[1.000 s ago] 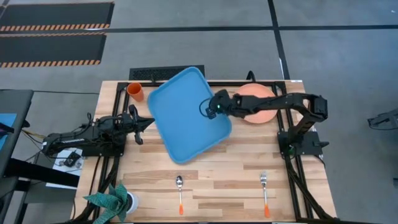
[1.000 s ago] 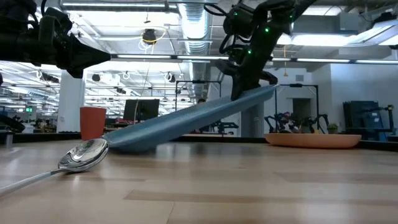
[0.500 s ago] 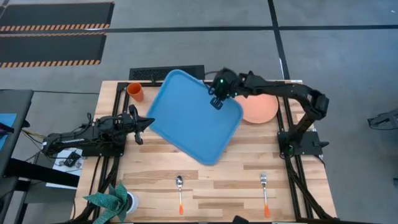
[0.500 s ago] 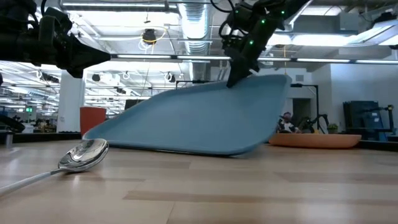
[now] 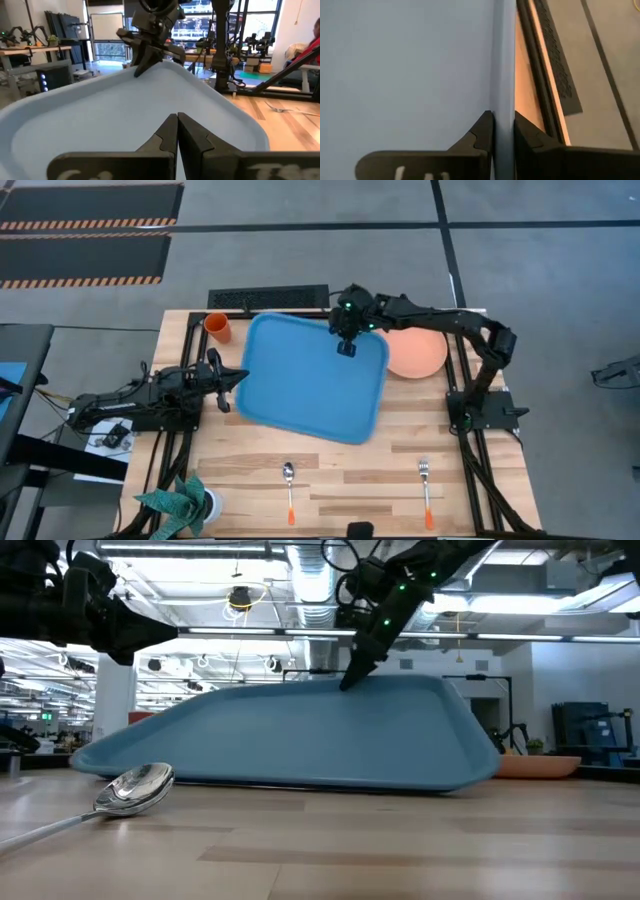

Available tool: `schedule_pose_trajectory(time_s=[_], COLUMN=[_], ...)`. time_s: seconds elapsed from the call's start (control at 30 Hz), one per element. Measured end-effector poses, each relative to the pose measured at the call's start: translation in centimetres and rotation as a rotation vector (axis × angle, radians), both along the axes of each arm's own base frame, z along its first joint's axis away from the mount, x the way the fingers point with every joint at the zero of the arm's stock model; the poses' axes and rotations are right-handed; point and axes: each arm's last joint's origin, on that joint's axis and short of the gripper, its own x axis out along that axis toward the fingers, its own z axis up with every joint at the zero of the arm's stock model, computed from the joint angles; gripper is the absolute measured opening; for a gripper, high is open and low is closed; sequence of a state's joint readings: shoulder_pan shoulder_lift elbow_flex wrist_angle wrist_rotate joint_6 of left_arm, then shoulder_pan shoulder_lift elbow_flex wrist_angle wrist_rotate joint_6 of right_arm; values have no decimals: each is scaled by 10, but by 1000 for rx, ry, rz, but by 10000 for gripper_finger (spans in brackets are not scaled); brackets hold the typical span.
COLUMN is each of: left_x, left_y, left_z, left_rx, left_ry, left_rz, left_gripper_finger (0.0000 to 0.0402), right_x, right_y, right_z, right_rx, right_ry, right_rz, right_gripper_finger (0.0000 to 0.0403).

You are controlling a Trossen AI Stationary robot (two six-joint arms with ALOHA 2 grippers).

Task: Pick and place plate/cup/fork/spoon on tray
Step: Prepare the blue serving tray

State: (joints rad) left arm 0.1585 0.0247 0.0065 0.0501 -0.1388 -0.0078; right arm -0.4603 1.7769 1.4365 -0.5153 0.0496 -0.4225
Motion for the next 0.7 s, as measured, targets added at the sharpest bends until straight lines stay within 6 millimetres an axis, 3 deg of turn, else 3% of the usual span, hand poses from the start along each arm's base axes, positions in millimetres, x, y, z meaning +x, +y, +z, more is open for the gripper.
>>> schedule_pose_trajectory(time_s=[0.3, 0.57, 0.7], left_x=[1, 1, 1], left_y=[0, 0, 0], left_z=[-1, -1, -1], left_rx=[2, 2, 2], left_ry=[13, 13, 13], left_rz=[5, 5, 5], left_gripper_finger=[0, 0, 0], right_x=[32, 40, 43], right_y=[-2, -6, -6], right_z=[-16, -55, -63], right_rx=[-63, -14, 10], right_ry=[78, 195, 191], right_rz=[147, 187, 210], right_gripper_finger=[54, 54, 54])
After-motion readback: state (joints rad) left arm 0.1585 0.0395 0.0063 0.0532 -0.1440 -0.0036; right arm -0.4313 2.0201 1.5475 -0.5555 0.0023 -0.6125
